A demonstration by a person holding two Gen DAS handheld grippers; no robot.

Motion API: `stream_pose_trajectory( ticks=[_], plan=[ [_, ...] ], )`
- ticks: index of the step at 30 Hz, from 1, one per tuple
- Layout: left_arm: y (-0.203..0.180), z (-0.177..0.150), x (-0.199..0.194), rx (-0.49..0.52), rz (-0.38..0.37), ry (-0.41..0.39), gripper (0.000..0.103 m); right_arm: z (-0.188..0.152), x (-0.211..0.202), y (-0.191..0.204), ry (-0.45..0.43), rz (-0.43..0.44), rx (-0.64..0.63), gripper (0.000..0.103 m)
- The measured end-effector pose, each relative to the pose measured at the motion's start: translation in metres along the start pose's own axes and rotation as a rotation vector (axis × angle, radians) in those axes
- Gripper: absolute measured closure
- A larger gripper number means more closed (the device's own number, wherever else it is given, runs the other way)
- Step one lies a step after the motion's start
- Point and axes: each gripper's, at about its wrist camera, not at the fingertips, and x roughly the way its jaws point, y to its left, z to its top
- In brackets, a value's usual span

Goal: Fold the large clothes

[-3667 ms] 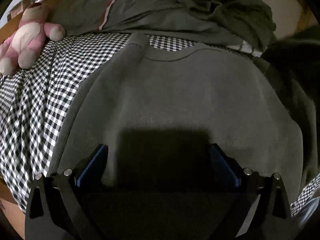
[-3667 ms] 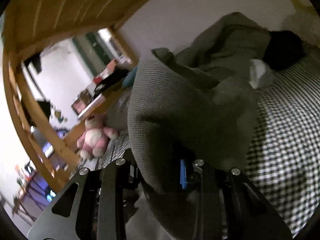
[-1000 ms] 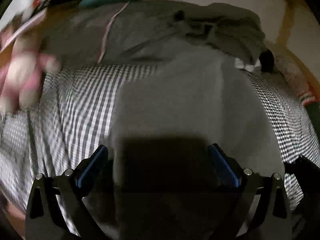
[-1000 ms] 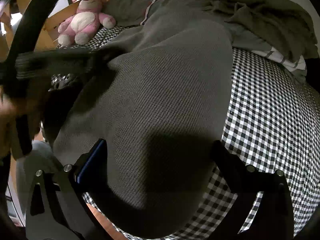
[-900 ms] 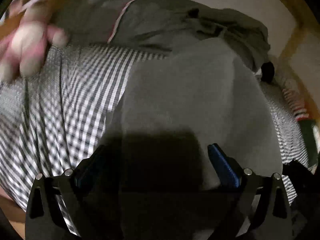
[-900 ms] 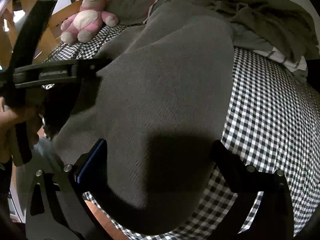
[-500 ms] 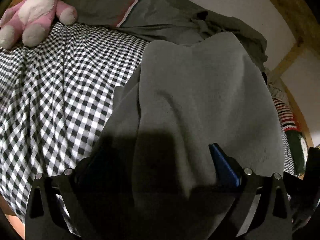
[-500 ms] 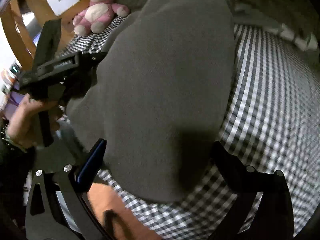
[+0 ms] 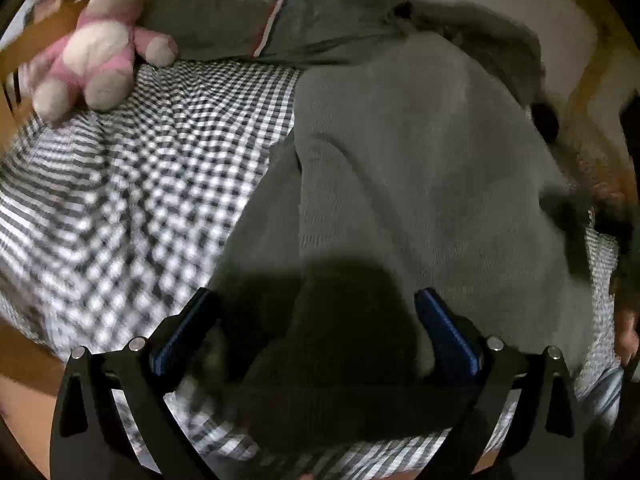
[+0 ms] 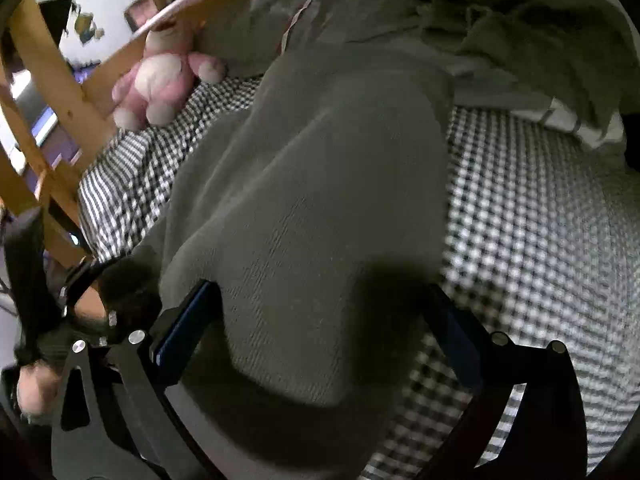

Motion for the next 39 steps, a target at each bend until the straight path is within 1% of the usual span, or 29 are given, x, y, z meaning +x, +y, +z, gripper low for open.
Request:
stream_pose_trajectory(
  ticks=[2, 3, 4, 5, 7, 8, 10, 11, 12, 13, 14, 15, 17, 18, 19, 20, 22, 24, 28, 32, 34, 37, 39],
  plan=[
    [0.007, -0.003, -0.021, -0.039, -0.004, -0.017, 0.004, -0.010, -0.003, -0.001, 0.001, 0.016, 0.008, 0.003],
    [0.009, 0.000, -0.029, -0.058, -0.011, -0.033, 0.004, -0.016, -0.004, -0.001, 0.001, 0.015, 0.008, 0.003],
    [0.012, 0.007, -0.038, -0.076, -0.024, -0.066, 0.004, -0.026, -0.006, 0.001, -0.003, 0.009, 0.002, 0.003],
    [0.012, 0.018, -0.048, -0.090, -0.040, -0.117, 0.004, -0.035, -0.009, 0.005, -0.004, 0.004, -0.006, 0.003],
    [0.008, 0.038, -0.054, -0.094, -0.062, -0.171, 0.004, -0.055, -0.016, 0.014, 0.004, -0.019, -0.040, 0.003],
    [0.004, 0.049, -0.049, -0.087, -0.072, -0.169, 0.004, -0.063, -0.018, 0.018, 0.010, -0.028, -0.055, 0.003],
    [-0.005, 0.060, -0.026, -0.077, -0.100, -0.120, 0.004, -0.076, -0.022, 0.021, 0.024, -0.018, -0.063, 0.003],
    [-0.007, 0.061, -0.009, -0.080, -0.127, -0.076, 0.004, -0.081, -0.023, 0.021, 0.032, -0.005, -0.065, 0.003],
    [-0.010, 0.057, 0.008, -0.078, -0.143, -0.021, 0.004, -0.089, -0.026, 0.018, 0.045, 0.012, -0.062, 0.003],
    [-0.010, 0.052, 0.018, -0.080, -0.148, 0.013, 0.004, -0.095, -0.027, 0.014, 0.056, 0.030, -0.056, 0.003],
    [-0.008, 0.041, 0.027, -0.100, -0.159, 0.029, 0.004, -0.098, -0.025, 0.014, 0.079, 0.033, -0.063, 0.003],
    [-0.001, 0.031, 0.027, -0.131, -0.177, 0.001, 0.004, -0.108, -0.017, 0.011, 0.138, 0.037, -0.075, 0.003],
    [0.008, 0.014, 0.024, -0.156, -0.178, -0.019, 0.004, -0.129, 0.002, 0.005, 0.223, 0.088, -0.051, 0.003],
    [0.012, 0.004, 0.022, -0.171, -0.192, -0.031, 0.004, -0.137, 0.009, 0.002, 0.241, 0.088, -0.045, 0.002],
    [0.014, -0.002, 0.020, -0.174, -0.193, -0.038, 0.004, -0.147, 0.013, 0.003, 0.229, 0.071, -0.066, 0.002],
    [0.014, -0.009, 0.017, -0.155, -0.191, -0.049, 0.004, -0.152, 0.011, 0.006, 0.198, 0.057, -0.101, 0.002],
    [0.010, -0.012, 0.011, -0.129, -0.167, -0.050, 0.004, -0.154, 0.009, 0.007, 0.188, 0.053, -0.110, 0.003],
    [0.005, -0.019, 0.004, -0.132, -0.150, -0.056, 0.004, -0.152, 0.008, 0.001, 0.187, 0.080, -0.078, 0.003],
    [0.000, -0.021, -0.016, -0.113, -0.124, -0.085, 0.004, -0.150, -0.004, -0.019, 0.176, 0.194, 0.014, 0.003],
    [0.002, -0.029, -0.029, -0.090, -0.121, -0.074, 0.004, -0.152, -0.023, -0.043, 0.154, 0.280, 0.078, 0.003],
    [0.011, -0.030, -0.018, -0.122, -0.155, -0.048, 0.004, -0.147, -0.036, -0.057, 0.123, 0.323, 0.105, 0.003],
    [0.013, -0.036, -0.015, -0.141, -0.170, -0.040, 0.004, -0.127, -0.065, -0.081, 0.040, 0.380, 0.163, 0.003],
    [0.012, -0.039, -0.014, -0.143, -0.169, -0.040, 0.004, -0.105, -0.077, -0.101, -0.005, 0.369, 0.204, 0.003]
  ],
)
